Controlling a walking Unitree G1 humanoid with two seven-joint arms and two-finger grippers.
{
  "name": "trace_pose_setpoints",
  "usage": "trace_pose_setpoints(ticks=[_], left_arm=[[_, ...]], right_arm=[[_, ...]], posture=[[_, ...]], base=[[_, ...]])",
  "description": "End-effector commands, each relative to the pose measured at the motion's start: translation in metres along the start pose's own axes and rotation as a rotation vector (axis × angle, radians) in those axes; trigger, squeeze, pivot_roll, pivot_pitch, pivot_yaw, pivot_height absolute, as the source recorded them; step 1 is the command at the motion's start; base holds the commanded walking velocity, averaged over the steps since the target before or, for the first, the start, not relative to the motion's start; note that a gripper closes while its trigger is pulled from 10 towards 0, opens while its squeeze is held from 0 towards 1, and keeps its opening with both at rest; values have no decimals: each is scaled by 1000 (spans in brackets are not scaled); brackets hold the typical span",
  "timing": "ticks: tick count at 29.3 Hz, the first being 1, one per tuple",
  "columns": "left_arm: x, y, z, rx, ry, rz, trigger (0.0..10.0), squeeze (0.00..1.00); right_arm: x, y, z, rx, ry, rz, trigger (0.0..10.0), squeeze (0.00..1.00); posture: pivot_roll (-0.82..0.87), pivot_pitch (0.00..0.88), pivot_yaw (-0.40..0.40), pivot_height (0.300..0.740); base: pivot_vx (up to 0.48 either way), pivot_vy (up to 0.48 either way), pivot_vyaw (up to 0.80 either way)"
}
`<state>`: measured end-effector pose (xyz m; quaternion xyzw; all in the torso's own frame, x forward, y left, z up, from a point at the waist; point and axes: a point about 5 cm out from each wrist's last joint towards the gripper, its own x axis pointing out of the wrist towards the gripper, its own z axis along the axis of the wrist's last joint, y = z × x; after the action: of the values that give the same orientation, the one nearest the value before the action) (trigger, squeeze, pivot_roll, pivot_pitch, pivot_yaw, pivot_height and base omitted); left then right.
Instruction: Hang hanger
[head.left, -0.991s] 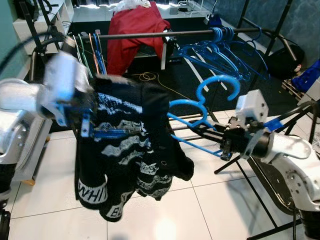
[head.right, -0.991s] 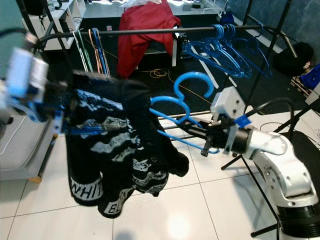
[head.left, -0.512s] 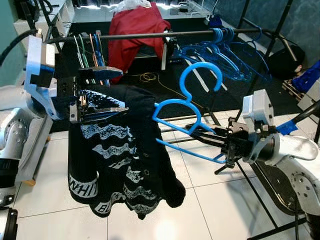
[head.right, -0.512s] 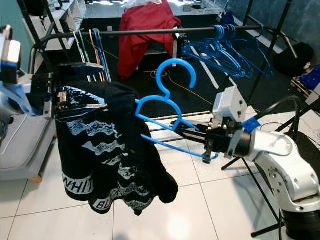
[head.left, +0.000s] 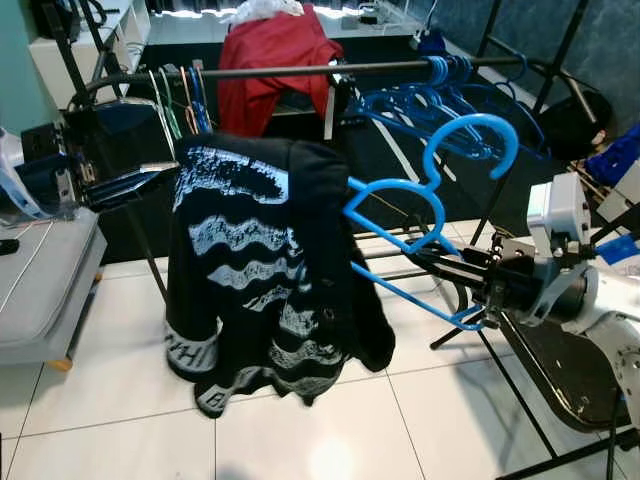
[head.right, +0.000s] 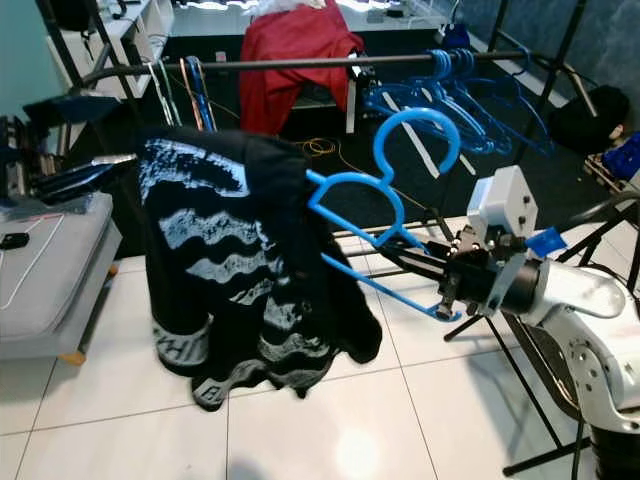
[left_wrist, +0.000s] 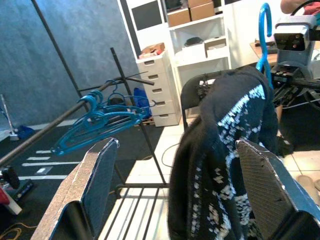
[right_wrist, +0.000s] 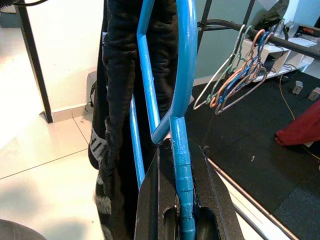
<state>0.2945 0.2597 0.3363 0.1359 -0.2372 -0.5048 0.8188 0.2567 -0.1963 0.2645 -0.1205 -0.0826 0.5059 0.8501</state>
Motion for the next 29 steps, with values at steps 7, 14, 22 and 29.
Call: trace_pose_setpoints(ticks=[7,14,22,29], left_arm=[[8,-20,-11,-10,73,-127,10000,0],[14,-31,-23,-55,76,-170,10000,0],[38,-45,-40,-113,21,-142,0,0],[37,-43,-50,-114,23,-69,0,0]], right_arm=[[3,3,10,-22,-48,17,0,0],[2,3,12,-25,-61,14,0,0],[4,2,15,-30,-72,17,0,0],[2,-1,18,-32,-83,13,0,0]], posture=[[-82,115,24,740],[-81,114,25,740],[-87,110,23,740],[-94,107,24,740]], base=[[0,0,0],[0,0,0],[0,0,0],[0,0,0]])
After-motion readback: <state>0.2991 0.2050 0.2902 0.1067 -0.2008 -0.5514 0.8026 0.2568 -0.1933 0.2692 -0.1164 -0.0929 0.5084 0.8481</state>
